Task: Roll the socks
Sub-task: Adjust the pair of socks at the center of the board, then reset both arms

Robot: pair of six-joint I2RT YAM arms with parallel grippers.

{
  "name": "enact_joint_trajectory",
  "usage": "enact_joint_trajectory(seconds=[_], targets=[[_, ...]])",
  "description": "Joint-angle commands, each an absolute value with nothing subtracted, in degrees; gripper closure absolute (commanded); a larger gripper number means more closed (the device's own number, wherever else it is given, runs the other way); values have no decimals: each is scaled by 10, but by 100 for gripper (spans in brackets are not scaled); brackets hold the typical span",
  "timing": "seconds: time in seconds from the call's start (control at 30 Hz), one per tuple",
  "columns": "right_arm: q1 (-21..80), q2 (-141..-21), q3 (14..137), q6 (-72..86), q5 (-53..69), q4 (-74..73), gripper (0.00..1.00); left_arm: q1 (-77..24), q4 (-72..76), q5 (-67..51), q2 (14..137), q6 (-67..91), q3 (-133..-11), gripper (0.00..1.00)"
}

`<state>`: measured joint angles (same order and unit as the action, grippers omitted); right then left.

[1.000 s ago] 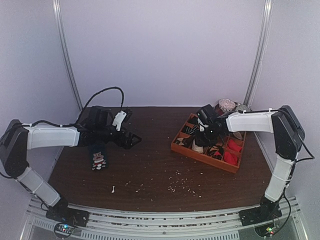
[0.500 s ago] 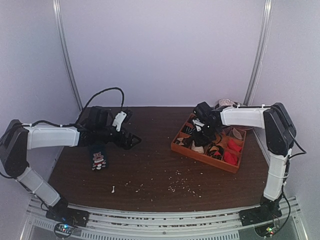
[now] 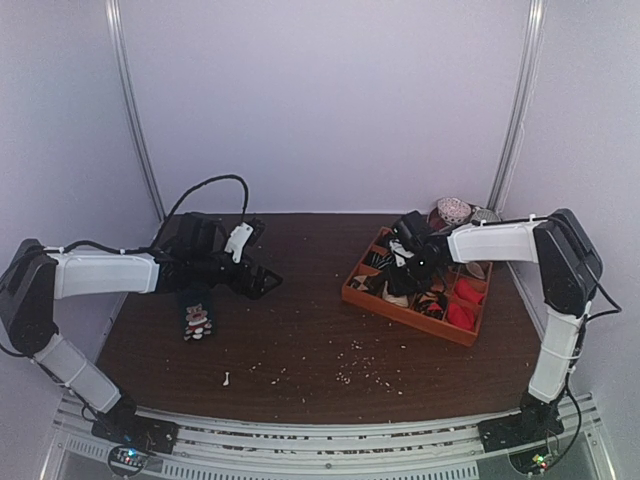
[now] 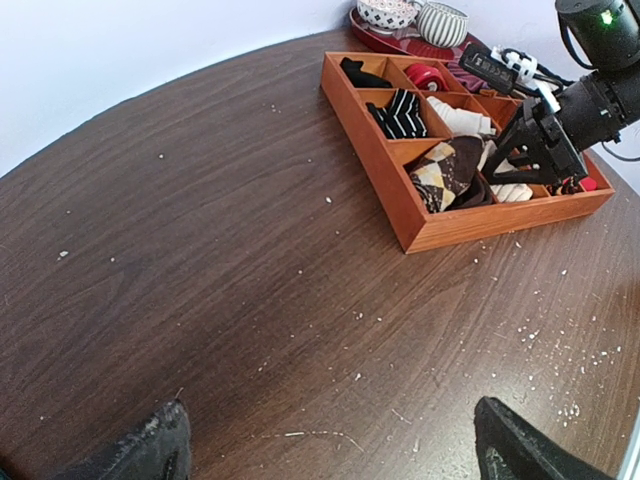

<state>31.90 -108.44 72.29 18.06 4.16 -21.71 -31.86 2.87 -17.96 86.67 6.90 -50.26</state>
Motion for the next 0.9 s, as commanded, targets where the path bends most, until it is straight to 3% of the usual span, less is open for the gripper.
enact_joint_trajectory(seconds=[0.0, 0.27, 0.33, 0.37, 0.63, 0.87], targets=[[325, -1110, 709, 186, 59, -261, 64, -318, 39, -167, 863, 61, -519, 2], [321, -1027, 733, 186, 45, -276, 47, -318, 31, -127, 847, 66, -533, 2], [320, -1001, 730, 183, 37, -279, 3, -317, 28, -113, 843, 67, -536, 2], [319, -989, 729, 180, 32, -283, 0, -317, 26, -105, 839, 68, -538, 2], [303, -868, 707, 149, -9, -275, 0, -317, 20, -20, 800, 63, -543, 2], [293, -783, 638, 141, -3, -167, 0, -318, 38, 37, 742, 76, -540, 2]])
